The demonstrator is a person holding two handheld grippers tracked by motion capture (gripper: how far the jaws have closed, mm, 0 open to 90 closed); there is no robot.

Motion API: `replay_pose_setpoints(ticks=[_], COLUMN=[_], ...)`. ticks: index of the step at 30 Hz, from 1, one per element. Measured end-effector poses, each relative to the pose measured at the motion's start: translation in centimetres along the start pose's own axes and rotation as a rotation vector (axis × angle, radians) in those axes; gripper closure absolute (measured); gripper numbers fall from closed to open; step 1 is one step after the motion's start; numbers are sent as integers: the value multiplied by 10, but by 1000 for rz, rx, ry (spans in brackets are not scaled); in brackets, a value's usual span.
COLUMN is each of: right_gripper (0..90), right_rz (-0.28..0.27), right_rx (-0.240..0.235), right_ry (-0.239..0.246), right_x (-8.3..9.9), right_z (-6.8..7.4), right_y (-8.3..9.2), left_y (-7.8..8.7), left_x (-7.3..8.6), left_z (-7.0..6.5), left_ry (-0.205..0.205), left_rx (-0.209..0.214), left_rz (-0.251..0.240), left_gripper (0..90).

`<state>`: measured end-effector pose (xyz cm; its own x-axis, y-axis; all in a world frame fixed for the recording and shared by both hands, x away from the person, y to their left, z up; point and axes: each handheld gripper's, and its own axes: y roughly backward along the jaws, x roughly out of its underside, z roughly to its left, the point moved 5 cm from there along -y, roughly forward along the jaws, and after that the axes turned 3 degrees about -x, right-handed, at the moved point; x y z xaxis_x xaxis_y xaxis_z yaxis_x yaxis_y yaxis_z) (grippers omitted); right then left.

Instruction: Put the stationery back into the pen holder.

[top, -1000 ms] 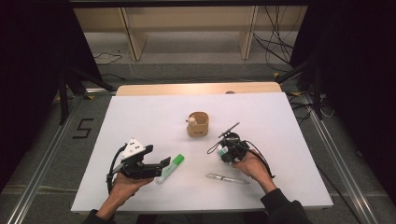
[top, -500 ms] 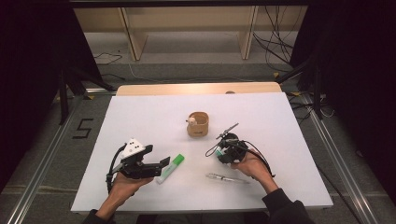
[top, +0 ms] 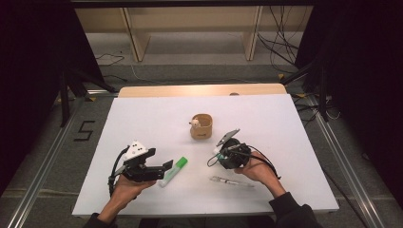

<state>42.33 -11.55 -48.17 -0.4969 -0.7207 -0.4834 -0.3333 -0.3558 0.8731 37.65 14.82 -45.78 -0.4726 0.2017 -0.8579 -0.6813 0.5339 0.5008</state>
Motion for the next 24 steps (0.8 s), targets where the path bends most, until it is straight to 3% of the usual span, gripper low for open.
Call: replay_pose_setpoints(ticks=[2,3,6,7,8,13,14,15,16,17,18,19,20,24], right_gripper=[663,663,664,663,663,664,663,663,664,664,664,664,664,663], right_rz=[-10,-10,-23,-36,-36,-64,-78,-78,-87,-87,-95,-107,-107,-133], right_rx=[12,12,21,32,32,43,61,61,77,77,101,112,112,161], right_ry=[55,55,116,158,158,263,312,312,379,379,451,486,486,626], right_x=[-2,-2,-3,-3,-3,-3,-3,-3,-3,-3,-1,0,0,5], right_z=[6,6,13,18,18,33,39,39,45,45,51,55,55,68], right_y=[4,4,8,10,10,16,18,18,21,21,23,23,23,25], left_y=[0,-1,-1,-1,-2,-4,-5,-6,-6,-7,-8,-8,-9,-12], left_x=[0,0,0,1,1,1,1,1,1,1,0,0,0,-3], left_z=[0,0,1,1,1,-1,-2,-3,-3,-4,-6,-7,-8,-14], left_ry=[-1,1,1,0,0,-3,-2,0,-2,-8,-13,-17,-24,-54], left_rx=[0,1,5,7,10,39,52,63,74,82,90,101,113,157], left_rz=[5,8,15,19,21,53,64,74,81,92,101,113,127,176], left_gripper=[167,167,166,165,165,165,165,165,165,165,165,165,165,165])
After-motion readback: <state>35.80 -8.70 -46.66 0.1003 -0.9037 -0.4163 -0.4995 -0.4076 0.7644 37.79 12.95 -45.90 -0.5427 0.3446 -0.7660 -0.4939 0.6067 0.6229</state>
